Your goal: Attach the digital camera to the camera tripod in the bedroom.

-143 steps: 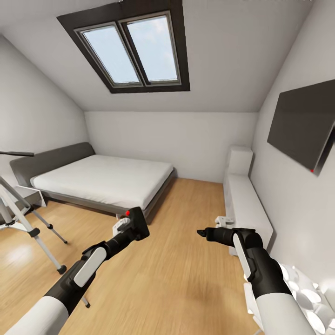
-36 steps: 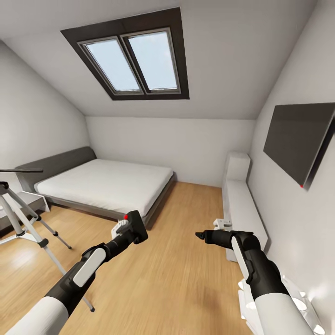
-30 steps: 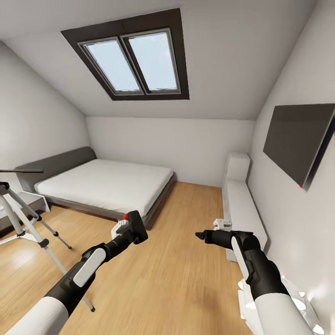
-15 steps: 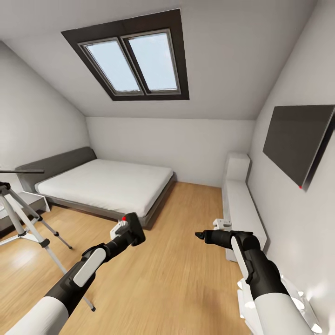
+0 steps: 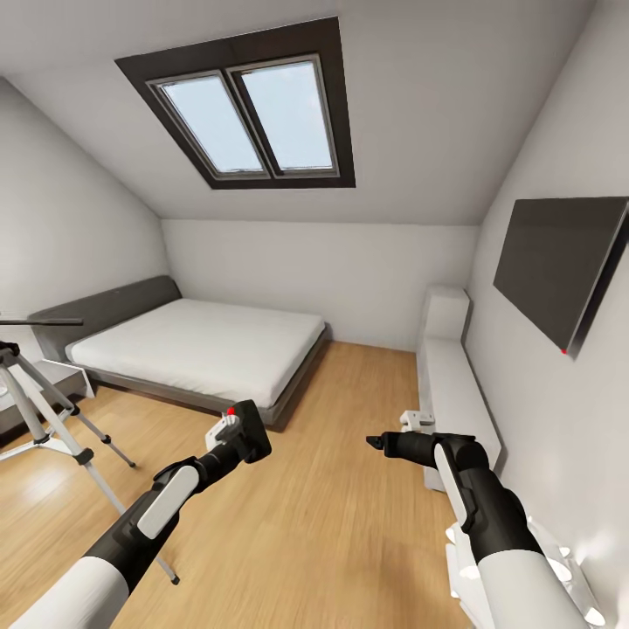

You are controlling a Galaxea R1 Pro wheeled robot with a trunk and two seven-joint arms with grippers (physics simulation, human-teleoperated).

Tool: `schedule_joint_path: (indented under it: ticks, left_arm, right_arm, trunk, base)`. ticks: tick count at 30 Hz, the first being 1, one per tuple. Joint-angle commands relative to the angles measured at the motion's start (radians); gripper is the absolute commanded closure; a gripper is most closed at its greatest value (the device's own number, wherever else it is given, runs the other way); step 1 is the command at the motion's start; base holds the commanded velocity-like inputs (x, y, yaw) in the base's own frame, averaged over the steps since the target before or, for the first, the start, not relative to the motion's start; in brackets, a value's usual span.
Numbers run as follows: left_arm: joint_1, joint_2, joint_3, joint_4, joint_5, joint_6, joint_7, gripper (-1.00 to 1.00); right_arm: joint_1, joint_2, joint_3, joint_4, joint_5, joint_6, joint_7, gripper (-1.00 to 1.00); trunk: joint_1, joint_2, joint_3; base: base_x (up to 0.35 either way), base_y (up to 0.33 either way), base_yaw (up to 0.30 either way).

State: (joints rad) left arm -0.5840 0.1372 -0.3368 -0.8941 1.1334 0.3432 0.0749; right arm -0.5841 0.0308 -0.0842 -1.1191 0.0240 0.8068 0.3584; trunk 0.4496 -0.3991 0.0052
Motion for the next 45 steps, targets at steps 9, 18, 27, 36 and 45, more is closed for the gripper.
schedule_joint_path:
  ticks: [9, 18, 27, 36, 45]
  left_arm:
    - [0.000, 0.001, -0.004, -0.014, 0.005, -0.004, 0.006, 1.00]
    - [0.000, 0.000, -0.005, -0.020, 0.005, -0.007, 0.006, 1.00]
    - [0.000, 0.001, -0.004, -0.008, 0.005, -0.008, 0.004, 1.00]
    - [0.000, 0.001, -0.005, -0.005, 0.005, -0.009, 0.004, 1.00]
    - [0.000, 0.001, -0.005, -0.005, 0.005, -0.010, 0.005, 1.00]
  right_arm:
    - [0.000, -0.001, -0.002, -0.001, 0.004, 0.006, 0.008, -1.00]
    - [0.000, -0.002, -0.002, -0.001, 0.004, 0.006, 0.006, -1.00]
    - [0.000, -0.002, -0.002, -0.001, 0.004, 0.006, 0.005, -1.00]
    - [0.000, 0.000, -0.001, -0.001, 0.004, 0.006, 0.005, -1.00]
    - [0.000, 0.001, 0.000, -0.001, 0.004, 0.007, 0.004, -1.00]
  trunk:
    - [0.000, -0.001, 0.000]
    - [0.000, -0.001, 0.000]
    - [0.000, -0.001, 0.000]
    - [0.000, -0.001, 0.000]
    - [0.000, -0.001, 0.000]
  base:
    - [0.000, 0.000, 0.000]
    - [0.030, 0.005, 0.000]
    - [0.265, 0.060, 0.000]
    - [0.316, 0.073, 0.000]
    - [0.314, 0.073, 0.000]
